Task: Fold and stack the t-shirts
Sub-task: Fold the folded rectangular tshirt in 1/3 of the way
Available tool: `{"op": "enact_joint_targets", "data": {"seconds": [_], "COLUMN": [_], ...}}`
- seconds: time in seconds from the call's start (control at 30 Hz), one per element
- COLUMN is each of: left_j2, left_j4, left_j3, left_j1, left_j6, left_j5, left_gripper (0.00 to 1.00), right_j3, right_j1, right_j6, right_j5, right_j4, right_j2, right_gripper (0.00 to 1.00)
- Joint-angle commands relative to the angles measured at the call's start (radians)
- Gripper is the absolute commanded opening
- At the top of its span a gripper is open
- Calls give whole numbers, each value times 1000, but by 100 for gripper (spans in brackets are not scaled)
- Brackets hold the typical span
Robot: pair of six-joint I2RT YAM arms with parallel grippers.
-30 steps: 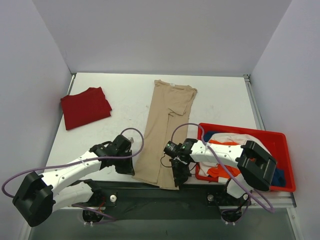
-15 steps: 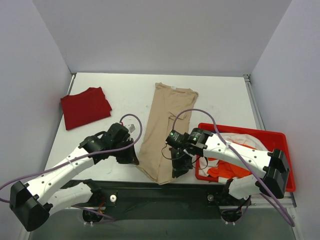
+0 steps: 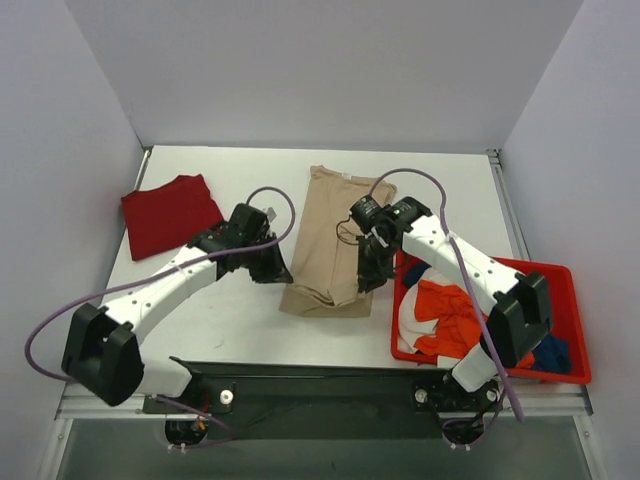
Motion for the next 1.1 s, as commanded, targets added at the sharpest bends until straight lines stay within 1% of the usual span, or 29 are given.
{"op": "enact_joint_targets", "data": {"seconds": [0.0,0.03,0.27,0.33,0.43,0.53,0.57,0.73,0.9,0.93,0.97,1.0,1.03,1.07], "left_j2": [111,137,361,401,500,553,586,652,682,683,685,682,670,660], "left_j4": [146,157,203,219,215,194,184,190,184,187,186,190,195,200], "left_j3": [104,120,308,348,429,508,525,569,592,594,597,598,598,598], "left_j1": [45,59,118,130,138,142,147,156,164,165,167,167,167,165], "left_j6": [32,36,81,82,87,90,90,64,50,47,40,36,38,43], "left_j5": [49,70,90,103,106,92,83,58,23,14,-6,-17,-46,-60], "left_gripper": [0,0,0,0,0,0,0,0,0,4,27,37,45,52], "right_j3": [81,98,251,279,339,392,408,503,579,611,630,647,680,691], "right_j1": [-62,-77,-206,-228,-265,-297,-304,-350,-381,-387,-392,-393,-394,-394], "right_j6": [-113,-139,-222,-236,-259,-282,-287,-316,-331,-336,-337,-342,-351,-354], "right_j5": [52,54,43,35,19,3,-1,-21,-40,-52,-63,-76,-93,-96], "right_j4": [-53,-53,-53,-54,-53,-53,-54,-57,-59,-60,-60,-60,-62,-60], "right_j2": [94,111,271,302,363,424,455,539,621,632,653,662,667,664], "right_gripper": [0,0,0,0,0,0,0,0,0,0,8,26,35,42]}}
